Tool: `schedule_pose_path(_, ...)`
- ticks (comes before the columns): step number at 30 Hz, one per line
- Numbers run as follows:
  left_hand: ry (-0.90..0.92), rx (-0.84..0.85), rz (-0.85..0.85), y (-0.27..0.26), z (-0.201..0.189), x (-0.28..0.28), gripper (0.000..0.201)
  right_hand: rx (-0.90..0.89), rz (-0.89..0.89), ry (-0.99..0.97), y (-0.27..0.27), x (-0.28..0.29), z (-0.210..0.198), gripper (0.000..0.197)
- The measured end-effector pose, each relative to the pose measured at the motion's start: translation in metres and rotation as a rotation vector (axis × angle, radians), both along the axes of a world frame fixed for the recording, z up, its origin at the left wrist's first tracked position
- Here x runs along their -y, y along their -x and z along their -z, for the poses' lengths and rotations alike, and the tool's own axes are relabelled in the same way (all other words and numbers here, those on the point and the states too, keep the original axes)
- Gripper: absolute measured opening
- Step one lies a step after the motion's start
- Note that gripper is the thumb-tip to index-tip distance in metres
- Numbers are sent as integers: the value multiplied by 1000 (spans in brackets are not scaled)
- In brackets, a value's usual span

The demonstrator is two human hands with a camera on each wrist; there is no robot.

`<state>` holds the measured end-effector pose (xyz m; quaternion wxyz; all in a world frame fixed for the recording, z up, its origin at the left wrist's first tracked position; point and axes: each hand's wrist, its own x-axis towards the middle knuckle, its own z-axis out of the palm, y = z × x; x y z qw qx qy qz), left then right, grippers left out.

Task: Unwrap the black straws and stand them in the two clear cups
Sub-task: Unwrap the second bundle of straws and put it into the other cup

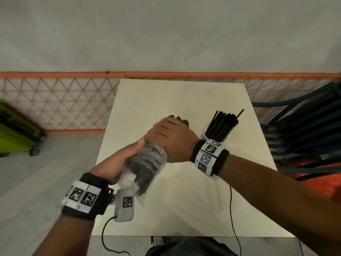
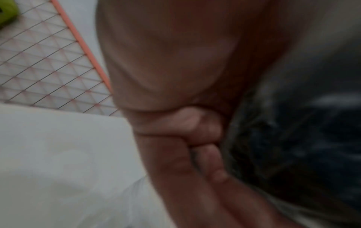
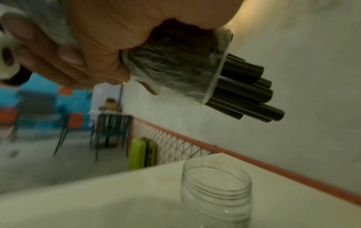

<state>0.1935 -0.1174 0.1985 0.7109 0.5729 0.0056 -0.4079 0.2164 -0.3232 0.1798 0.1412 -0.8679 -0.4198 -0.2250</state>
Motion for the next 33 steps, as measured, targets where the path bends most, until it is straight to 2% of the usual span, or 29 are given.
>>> schedule_pose_path(3,-184,61,64,-32,-27,-5,98,-62,159,-232,-13,3,-12,40)
schedule_pose_path(6,-246,221,109,-58,-58,17,92,-119,264,-366,-30,10,-18,58)
schedule_pose_path(9,-286,347,-29,-71,-80,44,94,-377,467,-502,-45,13,-25,63)
schedule_pose_path(10,-334,399,-39,-76,-81,50,84,-454,537,-582,-50,13,-24,65)
schedule_pose_path(11,-399,441,-9,-80,-83,57,77,-493,602,-682,-55,14,-22,68)
schedule_pose_path(13,-504,460,68,-87,-84,69,87,-552,713,-883,-66,15,-15,69)
schedule_pose_path(16,-556,416,93,-94,-78,83,102,-606,736,-1187,-79,16,-4,65)
schedule_pose_path(20,-516,366,35,-94,-59,93,91,-698,633,-1471,-79,19,13,54)
schedule_pose_path(24,-473,362,5,-89,-31,92,74,-800,665,-1471,-75,13,36,59)
schedule_pose_path(29,-485,281,17,-86,4,84,74,-917,591,-1505,-59,8,64,64)
schedule_pose_path(33,-493,339,-78,-85,19,79,70,-941,659,-1575,-54,16,68,63)
